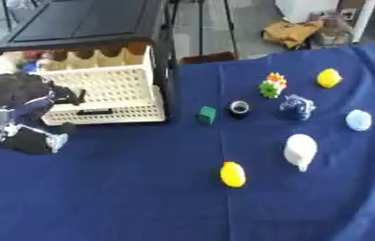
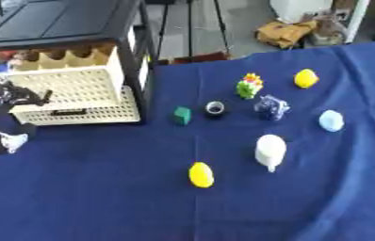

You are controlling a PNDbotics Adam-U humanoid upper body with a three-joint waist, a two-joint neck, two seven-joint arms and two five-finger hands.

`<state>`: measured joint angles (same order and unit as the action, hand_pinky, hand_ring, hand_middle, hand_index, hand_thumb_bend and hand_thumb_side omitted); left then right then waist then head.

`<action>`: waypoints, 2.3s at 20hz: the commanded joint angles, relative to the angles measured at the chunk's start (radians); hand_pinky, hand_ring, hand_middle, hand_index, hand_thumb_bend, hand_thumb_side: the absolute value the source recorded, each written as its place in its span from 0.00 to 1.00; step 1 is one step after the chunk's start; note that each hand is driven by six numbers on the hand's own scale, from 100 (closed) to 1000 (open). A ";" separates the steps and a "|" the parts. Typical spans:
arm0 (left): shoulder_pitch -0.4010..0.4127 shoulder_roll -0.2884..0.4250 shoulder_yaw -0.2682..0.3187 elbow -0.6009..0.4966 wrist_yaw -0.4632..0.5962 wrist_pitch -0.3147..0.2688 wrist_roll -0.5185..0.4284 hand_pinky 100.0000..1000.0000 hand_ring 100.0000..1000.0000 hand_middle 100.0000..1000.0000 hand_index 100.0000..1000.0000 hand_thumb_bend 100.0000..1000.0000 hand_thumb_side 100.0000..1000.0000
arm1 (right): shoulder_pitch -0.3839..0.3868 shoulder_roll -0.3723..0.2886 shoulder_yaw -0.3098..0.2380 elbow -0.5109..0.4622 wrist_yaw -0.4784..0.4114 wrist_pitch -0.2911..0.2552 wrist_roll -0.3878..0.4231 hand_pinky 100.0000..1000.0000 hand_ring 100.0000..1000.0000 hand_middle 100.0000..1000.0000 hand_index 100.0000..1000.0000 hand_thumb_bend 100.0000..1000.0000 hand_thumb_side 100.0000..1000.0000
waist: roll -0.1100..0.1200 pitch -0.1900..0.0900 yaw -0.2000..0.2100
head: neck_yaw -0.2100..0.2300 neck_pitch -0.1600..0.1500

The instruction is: Pick up objects from table and place into drawer.

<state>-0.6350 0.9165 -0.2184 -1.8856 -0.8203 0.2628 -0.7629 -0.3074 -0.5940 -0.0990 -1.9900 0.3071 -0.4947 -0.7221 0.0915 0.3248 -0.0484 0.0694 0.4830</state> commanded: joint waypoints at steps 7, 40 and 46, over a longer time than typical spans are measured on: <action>-0.017 0.038 0.037 -0.025 -0.021 0.026 0.028 0.00 0.01 0.08 0.88 0.00 0.24 | -0.002 -0.021 -0.013 -0.010 -0.015 -0.013 -0.016 0.64 0.70 0.53 0.70 0.00 0.95 | -0.006 -0.027 0.002 | -0.003 -0.009; 0.065 -0.108 0.302 -0.114 0.596 -0.176 0.999 0.72 0.84 0.75 0.98 0.00 0.94 | 0.008 -0.439 0.031 -0.010 0.167 0.034 0.444 0.67 0.75 0.47 0.85 0.22 1.00 | -0.037 -0.031 0.021 | -0.142 0.019; 0.071 -0.174 0.296 -0.114 0.687 -0.258 1.085 0.71 0.84 0.74 0.99 0.00 0.96 | 0.005 -0.540 0.074 -0.010 0.176 -0.009 0.629 0.68 0.75 0.50 0.88 0.24 1.00 | -0.043 -0.034 0.028 | -0.159 0.023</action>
<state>-0.5553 0.7351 0.0650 -1.9873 -0.1533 0.0197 0.3024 -0.2934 -1.0760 -0.0232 -1.9900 0.4734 -0.4955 -0.1286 0.0520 0.3140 -0.0208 -0.0842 0.4996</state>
